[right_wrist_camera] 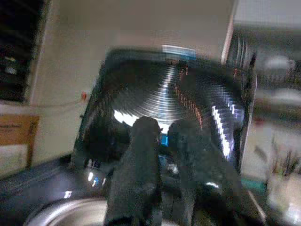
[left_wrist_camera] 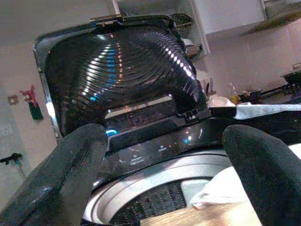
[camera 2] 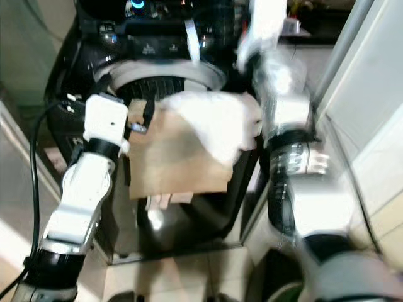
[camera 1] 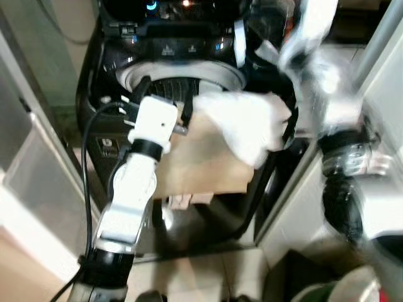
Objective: Clothes washing
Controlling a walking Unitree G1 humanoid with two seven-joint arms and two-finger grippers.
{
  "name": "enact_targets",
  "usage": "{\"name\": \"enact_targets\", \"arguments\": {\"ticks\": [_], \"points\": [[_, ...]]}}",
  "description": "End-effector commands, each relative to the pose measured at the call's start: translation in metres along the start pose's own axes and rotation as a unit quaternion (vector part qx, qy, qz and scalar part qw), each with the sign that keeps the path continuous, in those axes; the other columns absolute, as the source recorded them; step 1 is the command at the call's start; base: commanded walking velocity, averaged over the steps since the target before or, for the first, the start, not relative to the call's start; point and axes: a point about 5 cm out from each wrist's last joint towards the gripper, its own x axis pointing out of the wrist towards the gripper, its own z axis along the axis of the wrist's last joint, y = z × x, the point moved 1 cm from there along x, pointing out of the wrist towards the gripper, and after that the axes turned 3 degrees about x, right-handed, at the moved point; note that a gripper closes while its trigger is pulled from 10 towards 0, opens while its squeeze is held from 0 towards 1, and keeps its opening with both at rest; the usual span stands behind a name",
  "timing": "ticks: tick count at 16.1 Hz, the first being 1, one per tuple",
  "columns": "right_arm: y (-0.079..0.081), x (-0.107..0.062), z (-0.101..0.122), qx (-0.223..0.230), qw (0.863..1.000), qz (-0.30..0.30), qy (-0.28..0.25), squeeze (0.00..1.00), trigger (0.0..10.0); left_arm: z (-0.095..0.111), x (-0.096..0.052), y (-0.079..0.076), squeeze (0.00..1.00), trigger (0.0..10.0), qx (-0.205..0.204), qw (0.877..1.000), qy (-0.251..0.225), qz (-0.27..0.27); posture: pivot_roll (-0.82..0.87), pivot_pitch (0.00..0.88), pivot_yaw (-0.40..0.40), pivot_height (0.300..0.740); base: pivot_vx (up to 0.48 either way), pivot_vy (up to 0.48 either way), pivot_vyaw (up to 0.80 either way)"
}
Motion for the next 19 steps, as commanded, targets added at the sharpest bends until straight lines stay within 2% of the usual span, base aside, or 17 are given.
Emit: {"name": "enact_targets", "arguments": {"ticks": [1,3,4,5,7,8,10,12,13,15,16,17,19], "points": [[0.002,0.005,-0.008,-0.019,0.999,-0.008,0.034,0.00,0.0,0.004,0.002,-0.001,0.00,10.0,0.002,1.000,-0.007,0.003,0.02,0.000,-0.069,0.740,0.000,0.000,0.00],[0.011,0.011,-0.018,-0.037,0.996,-0.018,0.075,0.00,0.0,0.004,0.001,-0.001,0.00,10.0,0.003,1.000,-0.006,0.006,0.04,0.000,-0.081,0.740,0.000,0.000,0.00],[0.018,0.011,-0.027,-0.062,0.993,-0.020,0.101,0.00,0.0,0.003,-0.001,-0.001,0.00,10.0,0.005,1.000,-0.003,0.010,0.06,0.000,-0.093,0.740,0.000,0.000,0.00],[0.022,0.012,-0.030,-0.055,0.993,-0.020,0.102,0.00,10.0,0.003,-0.003,0.001,0.00,10.0,0.007,1.000,-0.001,0.014,0.07,0.000,-0.105,0.740,0.000,0.000,0.00],[0.031,0.009,-0.034,-0.042,0.996,-0.014,0.071,0.00,10.0,0.001,-0.007,0.005,0.00,10.0,0.009,1.000,0.009,0.026,0.07,0.000,-0.104,0.740,0.000,0.000,0.00],[0.028,0.002,-0.038,-0.010,0.998,-0.037,0.042,0.00,10.0,0.001,-0.009,0.004,0.00,10.0,0.008,1.000,0.009,0.023,0.05,0.000,-0.096,0.740,0.000,0.000,0.00],[0.023,-0.017,-0.038,0.010,0.997,-0.071,-0.025,0.00,10.0,0.001,-0.006,0.002,0.00,10.0,0.006,1.000,0.008,0.015,0.03,0.000,-0.080,0.740,0.000,0.000,0.00],[0.029,-0.040,-0.044,0.035,0.995,-0.076,-0.054,0.00,10.0,0.000,-0.006,0.000,0.00,10.0,0.003,1.000,0.008,0.006,0.01,0.000,-0.062,0.740,0.000,0.000,0.00],[0.033,-0.054,-0.051,0.063,0.994,-0.074,-0.047,0.00,10.0,0.000,-0.006,-0.001,0.00,10.0,0.002,1.000,0.008,0.002,-0.01,0.000,-0.054,0.740,0.000,0.000,0.00],[0.042,-0.096,-0.067,0.143,0.987,-0.065,-0.015,0.00,10.0,0.000,-0.005,-0.002,0.00,10.0,0.000,1.000,0.009,-0.005,-0.03,0.000,-0.036,0.740,0.000,0.000,0.00],[0.044,-0.117,-0.072,0.166,0.985,-0.054,-0.002,0.00,10.0,-0.001,-0.005,-0.004,0.00,10.0,-0.002,1.000,0.009,-0.011,-0.04,0.000,-0.029,0.740,0.000,0.000,0.00],[0.045,-0.128,-0.073,0.166,0.985,-0.046,0.005,0.00,10.0,-0.001,-0.005,-0.005,0.00,10.0,-0.002,1.000,0.009,-0.015,-0.05,0.000,-0.024,0.740,0.000,0.000,0.00],[0.048,-0.173,-0.084,0.129,0.990,-0.029,0.056,0.00,10.0,-0.001,-0.004,-0.007,0.00,10.0,-0.006,1.000,0.008,-0.021,-0.06,0.000,-0.020,0.740,0.000,0.000,0.00]]}}
